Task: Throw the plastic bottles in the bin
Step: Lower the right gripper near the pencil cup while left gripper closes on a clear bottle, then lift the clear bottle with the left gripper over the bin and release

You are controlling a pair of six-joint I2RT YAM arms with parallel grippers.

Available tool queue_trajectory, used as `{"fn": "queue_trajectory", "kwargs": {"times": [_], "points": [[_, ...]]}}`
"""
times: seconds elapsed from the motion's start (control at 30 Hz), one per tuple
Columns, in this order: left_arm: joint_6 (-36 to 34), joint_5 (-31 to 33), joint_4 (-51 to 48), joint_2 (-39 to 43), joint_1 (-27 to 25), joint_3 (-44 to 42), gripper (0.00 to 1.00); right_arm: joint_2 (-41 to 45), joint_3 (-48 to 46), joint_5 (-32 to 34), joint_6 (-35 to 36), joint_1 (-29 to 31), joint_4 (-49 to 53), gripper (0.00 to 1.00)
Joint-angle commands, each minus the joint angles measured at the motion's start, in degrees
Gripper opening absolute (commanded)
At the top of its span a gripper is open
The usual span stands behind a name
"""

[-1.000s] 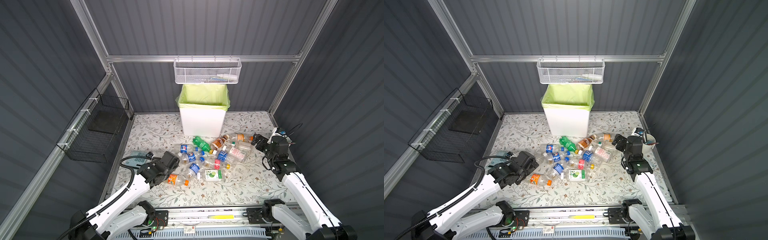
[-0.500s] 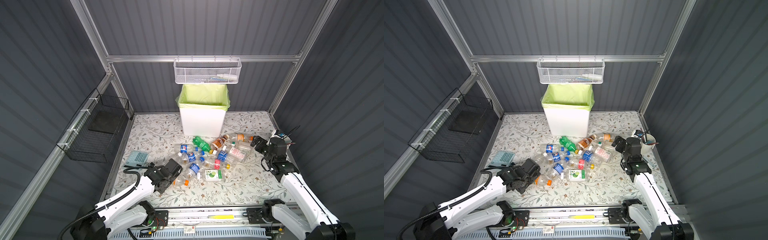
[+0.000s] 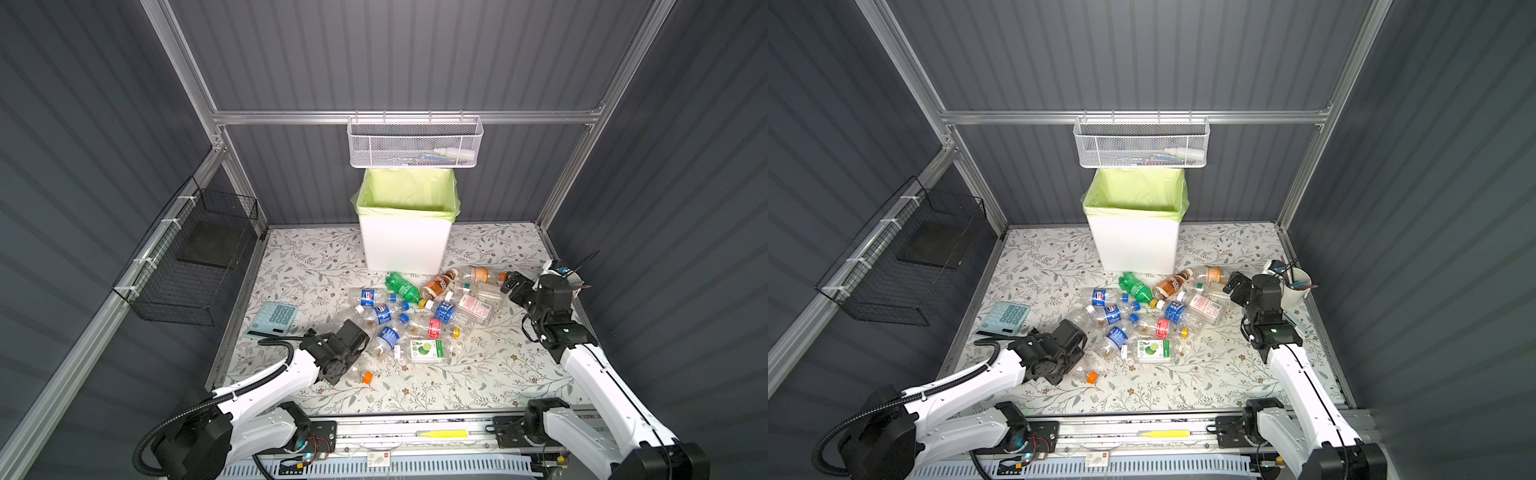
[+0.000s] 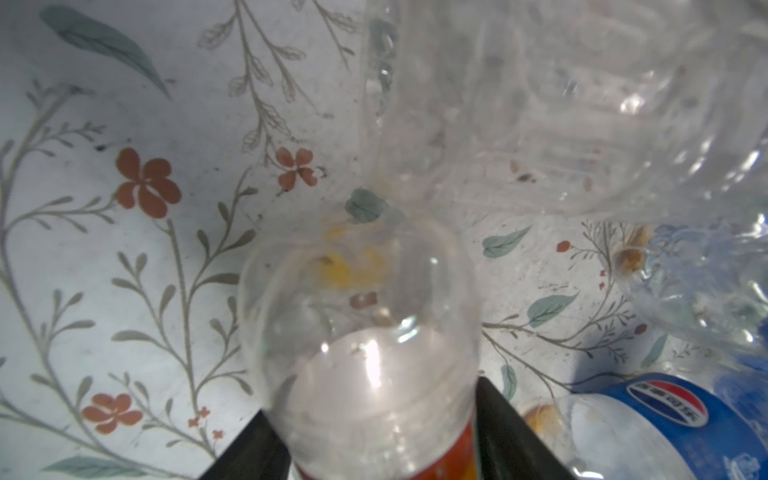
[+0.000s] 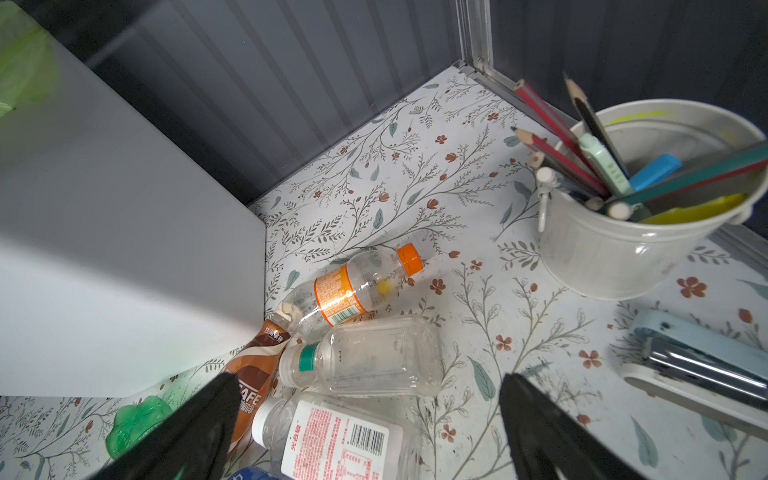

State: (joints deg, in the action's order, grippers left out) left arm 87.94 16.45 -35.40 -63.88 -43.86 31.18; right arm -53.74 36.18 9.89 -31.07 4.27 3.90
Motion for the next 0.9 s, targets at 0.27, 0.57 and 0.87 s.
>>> {"fn": "queue_trajectory", "kwargs": {"times": [0.27,0.57,0.87], "points": [[0.45,1.64,-2.15,4.52,-0.35,-0.34,0.45,0.5,-0.35,0.46,0.08,-0.1,-0.28,0.99],[-16.17,19.3,-11.49,8.57,-0.38,19.61,0.42,1.37,1.07,1.44,1.2,-0.14,0.27,0.99],[-68.3,31.44,27.2,2.71,-0.27,40.88,0.49,4.21,2.52,2.32,3.06,-0.23,0.7,0.99]]}}
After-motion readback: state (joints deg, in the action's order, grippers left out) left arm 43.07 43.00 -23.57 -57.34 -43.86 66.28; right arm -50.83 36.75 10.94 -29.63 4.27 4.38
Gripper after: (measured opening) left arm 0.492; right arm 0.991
